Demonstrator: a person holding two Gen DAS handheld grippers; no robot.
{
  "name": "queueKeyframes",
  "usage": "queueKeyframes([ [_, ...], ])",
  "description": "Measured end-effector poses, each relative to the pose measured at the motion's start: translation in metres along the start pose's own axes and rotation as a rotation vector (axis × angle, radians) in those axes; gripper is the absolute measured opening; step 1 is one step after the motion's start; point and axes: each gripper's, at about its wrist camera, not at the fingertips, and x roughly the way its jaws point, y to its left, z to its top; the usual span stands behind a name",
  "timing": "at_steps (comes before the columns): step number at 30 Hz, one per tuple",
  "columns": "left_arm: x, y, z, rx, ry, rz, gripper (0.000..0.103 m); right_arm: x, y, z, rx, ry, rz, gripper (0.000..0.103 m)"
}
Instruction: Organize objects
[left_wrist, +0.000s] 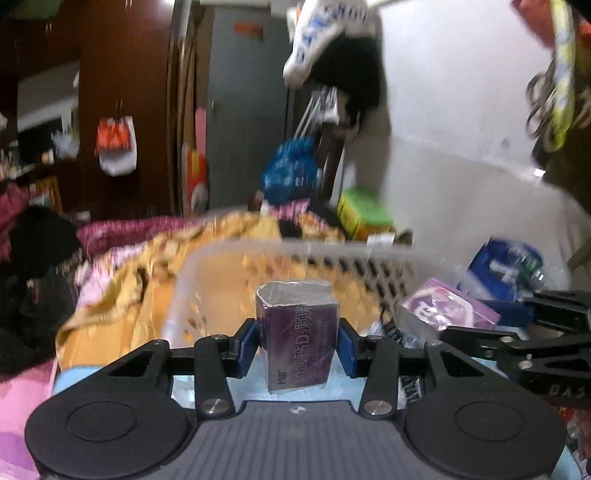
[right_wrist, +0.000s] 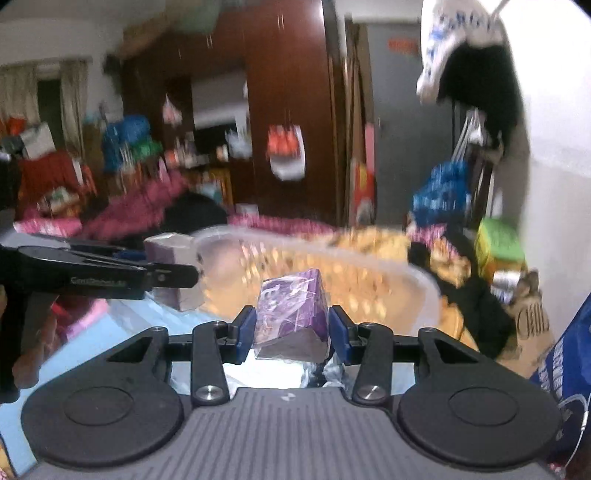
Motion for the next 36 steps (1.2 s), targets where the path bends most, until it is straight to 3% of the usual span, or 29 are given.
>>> queueKeyframes([
  [8,0.020,0.000,-0.010,0.038,0.082,0.025,0.049,0.023,0.001,-0.006,-0.023,0.118,-0.009,0.048],
  [10,0.020,-0.005,-0.013,0.052,0.069,0.022,0.058,0.021,0.002,-0.005,-0.025,0.112,-0.026,0.050],
  [11,0.017,-0.006,-0.014,0.055,0.054,0.014,0.069,0.020,0.002,-0.006,-0.026,0.112,-0.036,0.052],
  [13,0.010,-0.009,-0.015,0.051,0.012,0.006,0.074,0.016,0.002,-0.007,-0.026,0.107,-0.037,0.063],
  [15,-0.002,-0.010,-0.015,0.037,-0.034,-0.003,0.077,0.009,0.000,-0.007,-0.020,0.072,-0.048,0.081],
  [20,-0.064,-0.008,-0.034,0.036,-0.203,-0.011,0.085,-0.045,-0.005,-0.016,-0.020,-0.121,-0.036,0.103],
  [22,-0.091,-0.006,-0.053,0.038,-0.253,-0.017,0.088,-0.075,-0.008,-0.034,-0.004,-0.210,-0.025,0.103],
  [25,-0.134,0.000,-0.100,0.042,-0.363,-0.036,0.091,-0.109,-0.015,-0.073,0.037,-0.270,-0.003,0.103],
  [26,-0.141,0.004,-0.114,0.025,-0.380,-0.054,0.097,-0.116,-0.018,-0.087,0.050,-0.272,0.002,0.103],
  [28,-0.151,0.010,-0.145,0.001,-0.378,-0.081,0.098,-0.125,-0.018,-0.118,0.060,-0.265,-0.007,0.103],
  [31,-0.148,0.021,-0.176,-0.054,-0.359,-0.065,0.098,-0.132,-0.015,-0.155,0.071,-0.278,-0.011,0.103],
  [34,-0.137,0.027,-0.176,-0.063,-0.347,-0.015,0.098,-0.132,-0.015,-0.175,0.121,-0.310,0.026,0.103],
  [36,-0.133,0.029,-0.173,-0.056,-0.345,-0.012,0.098,-0.124,-0.014,-0.173,0.118,-0.299,0.032,0.096],
])
